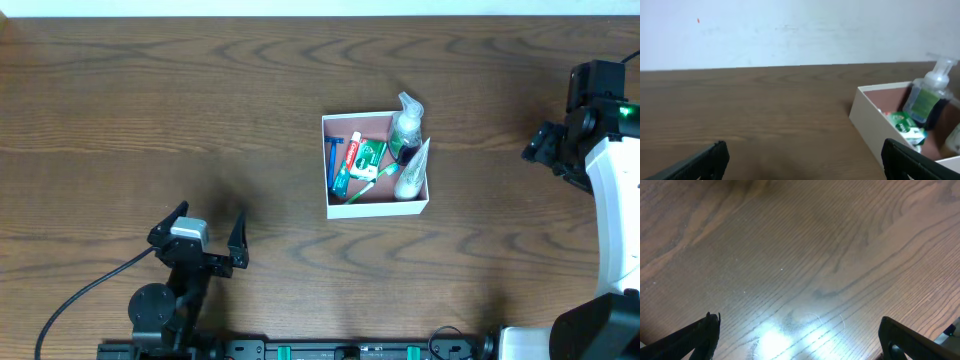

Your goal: Pack container

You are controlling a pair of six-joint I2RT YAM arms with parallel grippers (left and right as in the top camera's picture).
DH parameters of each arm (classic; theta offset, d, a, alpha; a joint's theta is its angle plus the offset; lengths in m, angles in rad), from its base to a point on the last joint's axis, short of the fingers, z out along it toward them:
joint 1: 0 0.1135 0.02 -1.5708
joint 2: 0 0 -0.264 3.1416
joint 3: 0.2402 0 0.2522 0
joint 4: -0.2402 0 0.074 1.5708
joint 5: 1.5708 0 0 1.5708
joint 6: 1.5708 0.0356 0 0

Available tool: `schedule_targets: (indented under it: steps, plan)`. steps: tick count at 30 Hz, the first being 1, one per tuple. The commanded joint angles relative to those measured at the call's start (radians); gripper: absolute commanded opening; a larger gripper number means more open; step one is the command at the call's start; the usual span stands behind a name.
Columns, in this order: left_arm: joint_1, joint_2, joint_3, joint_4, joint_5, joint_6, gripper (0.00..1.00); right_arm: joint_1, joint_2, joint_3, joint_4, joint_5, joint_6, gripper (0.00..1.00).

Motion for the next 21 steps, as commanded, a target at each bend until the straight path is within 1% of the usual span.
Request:
schedule_targets:
  steps: [1,5,9,12,18,21]
  plan:
    - [0.006,-0.010,-0.024,0.008,0.013,0.095,0.98,-0.010,-0.010,-0.002,0.002,0.007,0.011,1.00]
    - [0.006,-0.010,-0.099,0.073,0.014,0.087,0.98,-0.010,-0.010,-0.002,0.002,0.006,0.011,0.99]
    - [0.006,-0.010,-0.167,0.160,0.014,0.035,0.98,-0.010,-0.010,-0.002,0.002,0.006,0.011,0.99]
    - [0.006,-0.010,-0.198,0.190,0.013,0.002,0.98,-0.010,-0.010,-0.002,0.002,0.007,0.011,0.99]
    - [0.006,-0.010,-0.198,0.184,-0.042,0.002,0.98,-0.010,-0.010,-0.002,0.002,0.007,0.011,0.99]
    - [0.006,-0.010,-0.198,0.183,-0.047,0.002,0.98,-0.010,-0.010,-0.002,0.002,0.007,0.011,0.99]
